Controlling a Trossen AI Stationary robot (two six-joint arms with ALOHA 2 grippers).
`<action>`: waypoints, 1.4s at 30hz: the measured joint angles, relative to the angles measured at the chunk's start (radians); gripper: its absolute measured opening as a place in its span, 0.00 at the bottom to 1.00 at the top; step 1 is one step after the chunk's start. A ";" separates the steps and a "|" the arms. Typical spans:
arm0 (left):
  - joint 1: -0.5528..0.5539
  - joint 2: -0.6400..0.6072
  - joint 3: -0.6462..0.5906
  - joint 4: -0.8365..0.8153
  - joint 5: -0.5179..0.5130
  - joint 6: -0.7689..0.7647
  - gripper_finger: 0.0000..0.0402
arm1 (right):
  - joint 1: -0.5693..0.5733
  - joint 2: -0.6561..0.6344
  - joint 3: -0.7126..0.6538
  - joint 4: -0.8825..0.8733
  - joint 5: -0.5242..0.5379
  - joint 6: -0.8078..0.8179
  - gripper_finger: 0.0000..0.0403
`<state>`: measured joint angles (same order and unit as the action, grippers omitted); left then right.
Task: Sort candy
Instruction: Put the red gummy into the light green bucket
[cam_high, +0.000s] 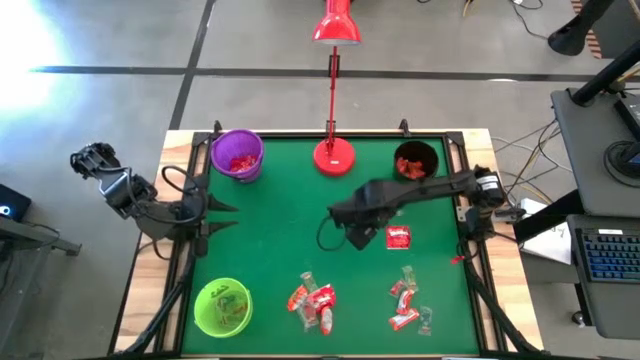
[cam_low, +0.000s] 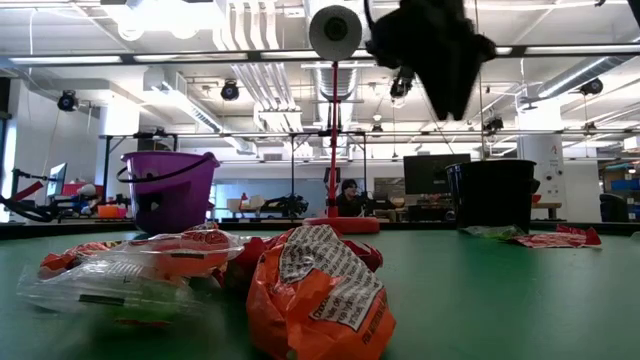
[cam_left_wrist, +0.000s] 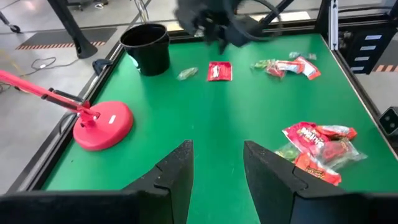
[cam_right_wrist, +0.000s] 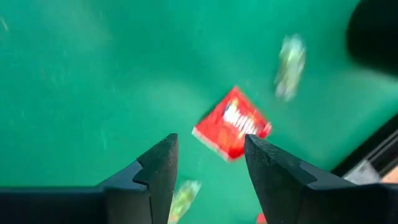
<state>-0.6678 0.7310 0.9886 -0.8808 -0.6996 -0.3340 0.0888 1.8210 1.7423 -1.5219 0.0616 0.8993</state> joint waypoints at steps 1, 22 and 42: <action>0.000 -0.005 0.000 -0.001 0.000 0.000 0.31 | 0.018 0.000 -0.019 0.001 -0.017 0.026 0.45; 0.000 -0.040 -0.001 0.001 0.002 -0.012 0.31 | 0.338 0.017 -0.259 0.234 -0.139 0.904 0.45; 0.000 -0.037 -0.002 0.009 0.004 -0.023 0.31 | 0.425 0.119 -0.287 0.310 -0.221 1.099 0.40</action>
<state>-0.6682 0.6941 0.9867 -0.8715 -0.6952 -0.3569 0.5136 1.9397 1.4555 -1.2118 -0.1595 1.9980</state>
